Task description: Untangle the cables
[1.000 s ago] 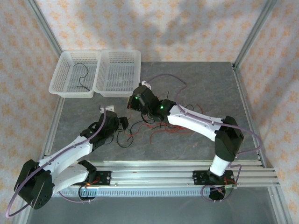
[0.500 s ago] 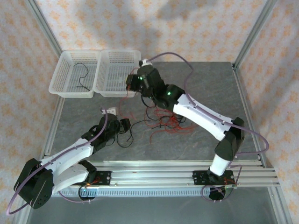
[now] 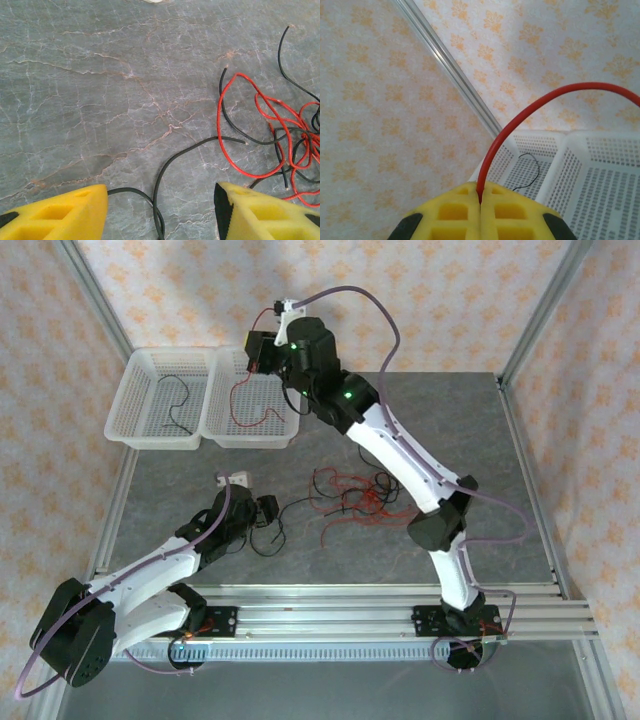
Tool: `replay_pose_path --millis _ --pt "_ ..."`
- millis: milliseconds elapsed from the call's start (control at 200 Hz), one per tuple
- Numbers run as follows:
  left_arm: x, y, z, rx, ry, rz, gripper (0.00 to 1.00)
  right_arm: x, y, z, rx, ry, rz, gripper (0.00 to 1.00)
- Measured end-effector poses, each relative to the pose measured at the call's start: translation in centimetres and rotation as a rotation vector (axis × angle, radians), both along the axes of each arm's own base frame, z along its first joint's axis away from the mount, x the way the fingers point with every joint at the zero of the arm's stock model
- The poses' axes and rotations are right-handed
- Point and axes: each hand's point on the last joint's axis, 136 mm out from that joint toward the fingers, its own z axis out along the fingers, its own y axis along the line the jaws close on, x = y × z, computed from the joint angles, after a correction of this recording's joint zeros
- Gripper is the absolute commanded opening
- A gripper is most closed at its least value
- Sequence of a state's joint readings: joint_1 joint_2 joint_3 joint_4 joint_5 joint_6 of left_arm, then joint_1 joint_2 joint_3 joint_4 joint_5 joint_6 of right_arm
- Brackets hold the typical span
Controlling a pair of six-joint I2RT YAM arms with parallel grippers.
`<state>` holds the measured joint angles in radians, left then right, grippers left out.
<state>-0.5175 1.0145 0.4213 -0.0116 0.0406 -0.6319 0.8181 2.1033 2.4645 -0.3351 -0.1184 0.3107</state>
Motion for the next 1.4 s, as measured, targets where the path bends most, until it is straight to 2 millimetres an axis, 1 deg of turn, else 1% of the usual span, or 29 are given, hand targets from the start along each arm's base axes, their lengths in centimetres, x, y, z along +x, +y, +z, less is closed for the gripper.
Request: replay_pose_path --millis 175,255,325,491,561,696,796,861,891,936,991,1066,1166,1241,1401 --pt "-0.1 -0.1 0.6 -0.021 -0.012 0.005 0.59 4.6 0.4 -3.2 -0.046 -0.066 0.013 0.00" --pt "-0.3 -0.3 0.8 -0.030 -0.013 0.001 0.59 6.2 0.9 -4.8 -0.068 -0.096 0.021 0.00" --pt "-0.5 -0.3 0.8 -0.036 -0.009 0.001 0.59 7.1 1.6 -6.1 -0.084 -0.122 0.031 0.00" --pt "-1.0 -0.5 0.9 -0.056 -0.006 0.002 0.59 8.8 3.8 -10.0 -0.121 -0.149 0.054 0.00" --pt "-1.0 -0.5 1.0 -0.064 -0.008 0.004 0.59 9.6 4.5 -12.0 -0.135 -0.142 0.059 0.00" --pt "-1.2 -0.4 0.9 -0.065 0.003 0.010 0.59 10.9 5.4 -16.8 -0.167 -0.089 0.067 0.00" --pt "-1.3 -0.3 0.7 -0.066 0.013 0.016 0.59 11.9 5.7 -20.8 -0.170 0.008 0.060 0.00" --pt "-1.4 -0.2 0.6 -0.063 0.021 0.017 0.59 12.2 5.3 -23.5 -0.178 0.099 0.049 0.00" --pt "-1.5 -0.2 0.6 -0.062 0.024 0.017 0.59 12.2 5.2 -24.4 -0.177 0.138 0.045 0.00" --pt "-1.5 -0.2 0.7 -0.061 0.026 0.017 0.59 12.2 4.9 -25.5 -0.174 0.200 0.035 0.06" --pt "-1.3 -0.3 1.0 -0.062 0.025 0.017 0.59 12.1 4.3 -26.7 -0.169 0.272 0.020 0.18" --pt "-1.0 -0.5 1.6 -0.065 0.020 0.017 0.60 12.0 3.8 -27.6 -0.145 0.352 -0.001 0.37" --pt "-0.7 -0.7 1.9 -0.066 0.019 0.017 0.60 11.8 3.1 -28.9 -0.136 0.442 -0.015 0.50" --pt "-0.7 -0.7 1.9 -0.064 0.022 0.016 0.60 11.6 2.7 -29.6 -0.128 0.494 -0.020 0.56" --pt "-1.1 -0.6 1.6 -0.055 0.045 0.016 0.60 11.2 2.1 -30.6 -0.135 0.555 -0.033 0.58"
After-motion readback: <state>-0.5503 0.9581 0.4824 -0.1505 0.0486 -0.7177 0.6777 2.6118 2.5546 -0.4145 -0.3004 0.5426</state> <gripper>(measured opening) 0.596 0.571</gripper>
